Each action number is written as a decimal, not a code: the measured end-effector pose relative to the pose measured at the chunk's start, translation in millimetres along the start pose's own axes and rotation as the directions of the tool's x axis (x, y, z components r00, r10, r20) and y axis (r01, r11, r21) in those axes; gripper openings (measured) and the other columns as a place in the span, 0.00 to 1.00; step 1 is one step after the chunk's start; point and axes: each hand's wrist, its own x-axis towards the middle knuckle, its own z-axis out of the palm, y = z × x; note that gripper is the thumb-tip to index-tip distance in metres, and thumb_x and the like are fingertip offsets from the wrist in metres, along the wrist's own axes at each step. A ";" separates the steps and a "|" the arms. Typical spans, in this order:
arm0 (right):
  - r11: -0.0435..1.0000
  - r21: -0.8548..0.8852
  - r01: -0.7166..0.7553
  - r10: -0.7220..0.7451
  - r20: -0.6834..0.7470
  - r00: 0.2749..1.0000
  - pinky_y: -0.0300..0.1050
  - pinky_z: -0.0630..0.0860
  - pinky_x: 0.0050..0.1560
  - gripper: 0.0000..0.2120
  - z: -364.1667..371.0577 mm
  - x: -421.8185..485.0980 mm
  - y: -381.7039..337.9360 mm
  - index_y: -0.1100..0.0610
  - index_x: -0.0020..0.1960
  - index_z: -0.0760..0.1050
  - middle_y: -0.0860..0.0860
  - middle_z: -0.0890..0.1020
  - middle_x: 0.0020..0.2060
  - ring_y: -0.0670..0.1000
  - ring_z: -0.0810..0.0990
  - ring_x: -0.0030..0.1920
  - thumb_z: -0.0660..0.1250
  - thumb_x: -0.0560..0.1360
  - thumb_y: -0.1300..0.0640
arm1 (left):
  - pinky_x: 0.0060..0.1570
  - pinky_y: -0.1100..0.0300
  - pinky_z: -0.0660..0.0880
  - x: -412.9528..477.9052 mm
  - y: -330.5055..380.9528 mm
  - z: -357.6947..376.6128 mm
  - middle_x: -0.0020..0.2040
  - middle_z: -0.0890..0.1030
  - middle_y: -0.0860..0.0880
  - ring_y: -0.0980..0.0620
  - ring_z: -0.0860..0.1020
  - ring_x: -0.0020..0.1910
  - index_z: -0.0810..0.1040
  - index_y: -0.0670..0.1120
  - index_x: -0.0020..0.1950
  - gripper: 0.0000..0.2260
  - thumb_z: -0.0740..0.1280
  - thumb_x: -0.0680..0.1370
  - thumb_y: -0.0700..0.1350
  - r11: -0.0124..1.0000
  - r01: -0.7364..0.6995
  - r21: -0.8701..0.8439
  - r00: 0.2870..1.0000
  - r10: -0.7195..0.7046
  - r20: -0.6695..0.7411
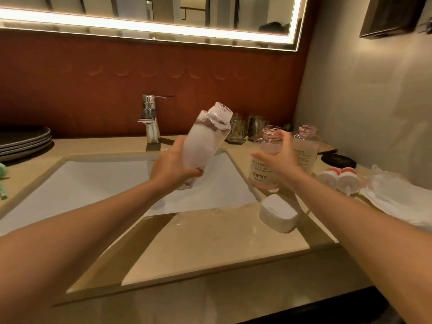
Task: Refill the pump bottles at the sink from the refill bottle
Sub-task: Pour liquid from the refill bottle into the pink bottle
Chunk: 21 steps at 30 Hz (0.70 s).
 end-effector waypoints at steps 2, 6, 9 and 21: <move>1.000 -0.016 -0.005 0.004 -0.014 1.000 0.58 0.71 0.61 0.35 2.2 7.7 4.4 0.51 0.71 0.58 0.54 0.67 0.69 0.57 0.67 0.68 0.72 0.70 0.58 | 0.47 0.52 0.75 5.7 4.4 8.1 0.57 0.73 0.49 0.49 0.72 0.51 0.63 0.50 0.67 0.34 0.76 0.66 0.49 1.000 -0.002 -0.021 1.000 0.002 -0.002; 0.998 -0.060 0.013 -0.017 -0.057 0.998 0.62 0.76 0.55 0.29 0.2 20.8 14.3 0.49 0.68 0.61 0.53 0.70 0.66 0.57 0.71 0.65 0.69 0.72 0.62 | 0.42 0.56 0.72 14.0 15.3 25.8 0.53 0.72 0.51 0.50 0.71 0.49 0.64 0.50 0.67 0.34 0.76 0.66 0.48 0.998 -0.020 -0.067 1.000 0.020 0.009; 0.988 -0.154 0.027 -0.050 -0.147 0.988 0.56 0.78 0.54 0.24 -4.7 22.2 18.5 0.53 0.66 0.62 0.54 0.75 0.62 0.56 0.76 0.59 0.68 0.74 0.60 | 0.47 0.50 0.77 19.1 21.7 38.6 0.55 0.74 0.49 0.47 0.73 0.50 0.64 0.51 0.66 0.34 0.77 0.66 0.48 0.997 -0.013 -0.073 1.000 0.015 0.027; 0.993 -0.074 -0.095 0.063 -0.352 0.934 0.60 0.63 0.67 0.50 -41.2 34.3 45.2 0.47 0.74 0.47 0.57 0.58 0.73 0.59 0.60 0.71 0.77 0.65 0.50 | 0.48 0.49 0.78 19.4 36.5 74.6 0.58 0.75 0.46 0.45 0.75 0.52 0.63 0.50 0.66 0.34 0.77 0.66 0.50 0.999 -0.003 -0.053 0.999 0.006 0.052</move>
